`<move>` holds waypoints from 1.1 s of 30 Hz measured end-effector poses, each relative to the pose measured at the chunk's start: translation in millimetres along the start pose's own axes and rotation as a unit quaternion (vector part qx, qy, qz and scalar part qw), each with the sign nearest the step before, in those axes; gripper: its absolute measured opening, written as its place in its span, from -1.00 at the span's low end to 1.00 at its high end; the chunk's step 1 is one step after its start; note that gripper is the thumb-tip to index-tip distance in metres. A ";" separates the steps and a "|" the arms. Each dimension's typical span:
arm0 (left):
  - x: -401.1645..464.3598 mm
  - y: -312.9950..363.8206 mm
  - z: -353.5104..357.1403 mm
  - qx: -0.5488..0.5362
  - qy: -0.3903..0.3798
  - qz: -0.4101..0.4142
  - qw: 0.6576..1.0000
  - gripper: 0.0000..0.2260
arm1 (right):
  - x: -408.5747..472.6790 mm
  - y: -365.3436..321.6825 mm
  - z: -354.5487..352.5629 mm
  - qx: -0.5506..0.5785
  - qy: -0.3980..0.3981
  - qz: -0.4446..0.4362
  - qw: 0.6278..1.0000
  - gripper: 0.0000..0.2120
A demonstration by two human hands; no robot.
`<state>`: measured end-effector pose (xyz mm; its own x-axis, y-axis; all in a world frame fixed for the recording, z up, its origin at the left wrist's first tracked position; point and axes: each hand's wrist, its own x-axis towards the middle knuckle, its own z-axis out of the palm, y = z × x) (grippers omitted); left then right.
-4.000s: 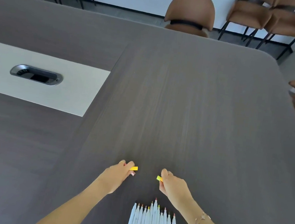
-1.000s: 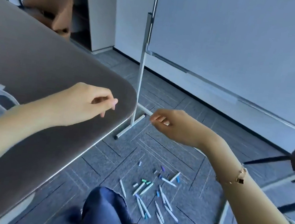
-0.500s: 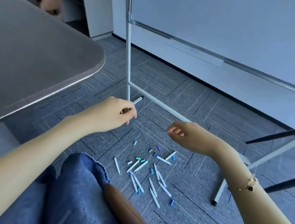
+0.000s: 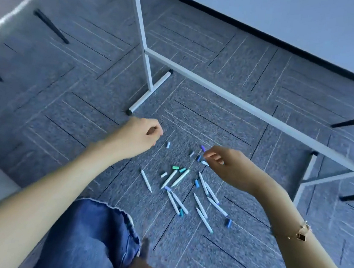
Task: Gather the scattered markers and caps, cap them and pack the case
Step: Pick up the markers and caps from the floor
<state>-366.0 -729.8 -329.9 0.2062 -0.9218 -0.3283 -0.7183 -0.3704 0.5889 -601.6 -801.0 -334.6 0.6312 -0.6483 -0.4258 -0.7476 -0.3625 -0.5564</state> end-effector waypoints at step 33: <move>115.4 -240.4 183.2 0.223 -0.163 0.010 0.961 -0.74 | 168.8 127.3 260.0 0.047 -0.075 0.175 0.981 -0.72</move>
<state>-291.3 -726.2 -644.7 0.0229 -0.8162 -0.5774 -0.9482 -0.2007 0.2461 -536.5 -782.5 -662.9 0.3677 -0.6143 -0.6981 -0.9060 -0.0674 -0.4179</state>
